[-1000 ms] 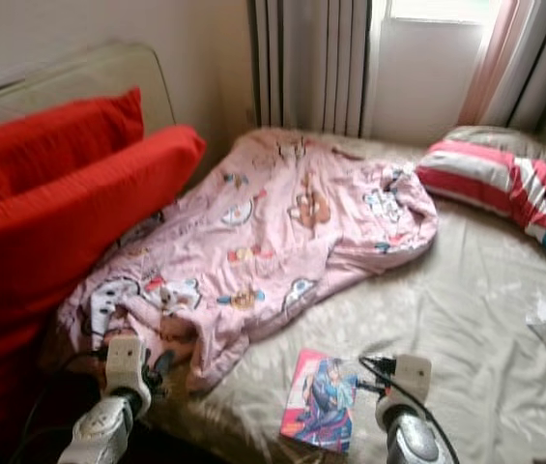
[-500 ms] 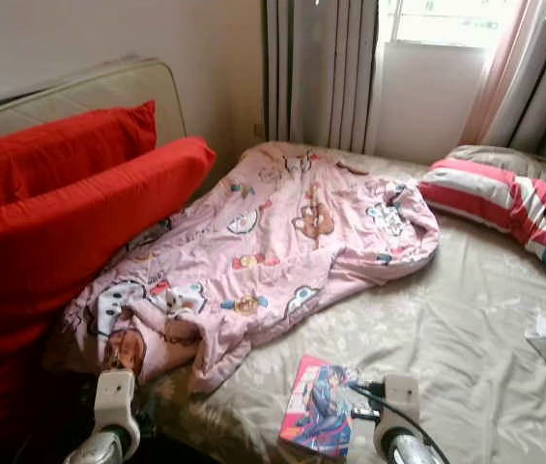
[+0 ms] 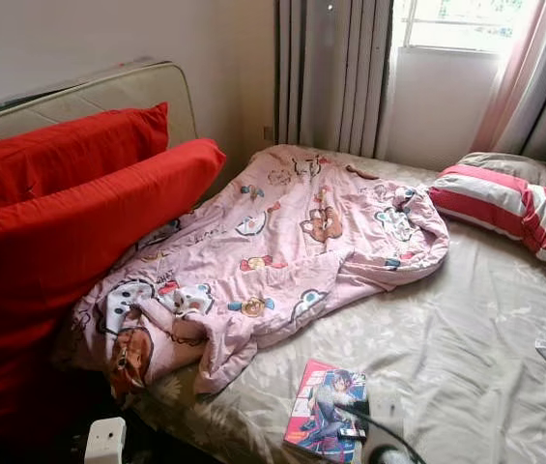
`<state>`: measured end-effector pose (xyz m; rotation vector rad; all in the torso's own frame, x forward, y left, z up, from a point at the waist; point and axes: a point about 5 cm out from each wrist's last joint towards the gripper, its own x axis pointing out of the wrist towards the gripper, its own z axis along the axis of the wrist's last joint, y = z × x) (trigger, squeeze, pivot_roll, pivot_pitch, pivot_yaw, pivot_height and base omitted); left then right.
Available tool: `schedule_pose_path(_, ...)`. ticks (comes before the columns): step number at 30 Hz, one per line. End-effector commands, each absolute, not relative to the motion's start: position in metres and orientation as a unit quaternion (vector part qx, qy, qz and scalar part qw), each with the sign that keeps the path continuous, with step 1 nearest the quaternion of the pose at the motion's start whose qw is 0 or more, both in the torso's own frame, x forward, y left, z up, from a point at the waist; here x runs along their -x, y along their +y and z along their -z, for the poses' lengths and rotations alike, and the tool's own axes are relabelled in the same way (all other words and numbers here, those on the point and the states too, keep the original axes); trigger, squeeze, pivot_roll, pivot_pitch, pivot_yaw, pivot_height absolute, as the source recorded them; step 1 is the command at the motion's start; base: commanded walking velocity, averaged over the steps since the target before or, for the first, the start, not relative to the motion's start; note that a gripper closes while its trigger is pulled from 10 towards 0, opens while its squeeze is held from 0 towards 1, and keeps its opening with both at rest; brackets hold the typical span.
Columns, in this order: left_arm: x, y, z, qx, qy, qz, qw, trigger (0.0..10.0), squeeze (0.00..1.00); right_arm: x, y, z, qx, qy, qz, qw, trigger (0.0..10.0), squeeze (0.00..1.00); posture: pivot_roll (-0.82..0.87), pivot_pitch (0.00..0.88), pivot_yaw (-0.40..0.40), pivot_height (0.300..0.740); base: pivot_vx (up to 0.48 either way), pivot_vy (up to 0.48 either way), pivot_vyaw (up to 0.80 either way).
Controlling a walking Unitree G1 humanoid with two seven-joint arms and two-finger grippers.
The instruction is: Clean up the room
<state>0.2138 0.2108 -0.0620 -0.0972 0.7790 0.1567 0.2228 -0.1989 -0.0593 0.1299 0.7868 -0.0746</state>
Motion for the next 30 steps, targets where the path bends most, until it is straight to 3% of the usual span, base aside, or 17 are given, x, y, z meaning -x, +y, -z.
schedule_pose_path(1, -0.203, 0.221, 0.067, 0.039, 0.403, -0.082, 0.911, 10.0, 0.0, -0.214, -0.204, 0.065, -0.083, 0.398, 0.064, 0.911, 10.0, 0.0, -0.06, 0.0, 0.005, 0.74, 0.0, 0.0, 0.0)
schedule_pose_path(12, -0.184, 0.237, 0.073, 0.037, 0.429, -0.096, 0.897, 10.0, 0.0, -0.193, -0.205, 0.076, -0.1, 0.419, 0.085, 0.898, 10.0, 0.0, -0.07, 0.0, 0.03, 0.74, 0.0, 0.0, 0.0)
schedule_pose_path(23, -0.179, 0.236, 0.076, 0.04, 0.437, -0.096, 0.894, 10.0, 0.0, -0.202, -0.205, 0.071, -0.087, 0.413, 0.064, 0.904, 10.0, 0.0, -0.06, 0.0, 0.019, 0.74, 0.0, 0.273, 0.0)
schedule_pose_path(30, -0.192, 0.225, 0.073, 0.039, 0.43, -0.086, 0.898, 10.0, 0.0, -0.204, -0.203, 0.071, -0.088, 0.412, 0.061, 0.905, 10.0, 0.0, -0.06, 0.0, 0.022, 0.74, 0.0, 0.277, 0.69)
